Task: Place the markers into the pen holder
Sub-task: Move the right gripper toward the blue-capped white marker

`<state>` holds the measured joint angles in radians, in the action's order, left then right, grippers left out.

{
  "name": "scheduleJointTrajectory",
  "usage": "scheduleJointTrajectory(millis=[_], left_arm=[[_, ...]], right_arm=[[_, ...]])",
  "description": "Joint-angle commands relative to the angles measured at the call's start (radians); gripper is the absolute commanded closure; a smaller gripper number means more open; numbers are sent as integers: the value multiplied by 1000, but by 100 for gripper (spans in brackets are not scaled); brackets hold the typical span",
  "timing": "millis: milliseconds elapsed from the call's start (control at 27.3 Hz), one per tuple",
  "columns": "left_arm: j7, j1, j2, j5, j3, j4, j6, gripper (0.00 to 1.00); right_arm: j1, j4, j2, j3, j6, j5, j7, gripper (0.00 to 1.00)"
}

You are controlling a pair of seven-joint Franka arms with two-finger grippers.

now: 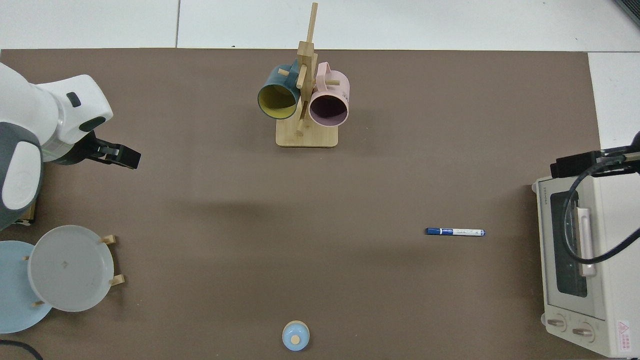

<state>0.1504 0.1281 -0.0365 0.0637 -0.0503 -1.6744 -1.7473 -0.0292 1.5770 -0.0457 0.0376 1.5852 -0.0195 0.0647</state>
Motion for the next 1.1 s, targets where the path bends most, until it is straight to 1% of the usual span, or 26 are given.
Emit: scheduleJointTrajectory(millis=[0,110,183,330,549,623,732,915,1062], left_arm=[[-20,25,148,-13,-19,-167,-43,0],[-18,18,167,-15,-19,-221,-101,0],[-23,12,164,-25,-17,-228,-98,0],[-49,7,158,-70,-19,-216,-67,0],[-49,7,153,-81,-20,-203,-49,0],[-49,7,148,-81,-20,-197,-47,0],[-49,7,148,-81,-20,-196,-44,0],[-41,7,148,-79,-20,-197,-46,0],[-40,7,148,-79,-20,-197,-47,0]], right_arm=[[14,27,-17,-7,-4,-11,-11,0],[14,55,-37,-8,10,-8,-9,0],[14,52,-36,-7,10,-10,-8,0],[14,46,-39,-7,12,-11,-6,0],[12,46,-39,-8,12,-20,-5,0],[8,49,-46,-10,-16,-20,-5,0],[6,49,-56,-8,-24,-19,-5,0],[20,55,-56,-4,-16,-17,-6,0],[55,75,-28,-5,-10,-17,-14,0]])
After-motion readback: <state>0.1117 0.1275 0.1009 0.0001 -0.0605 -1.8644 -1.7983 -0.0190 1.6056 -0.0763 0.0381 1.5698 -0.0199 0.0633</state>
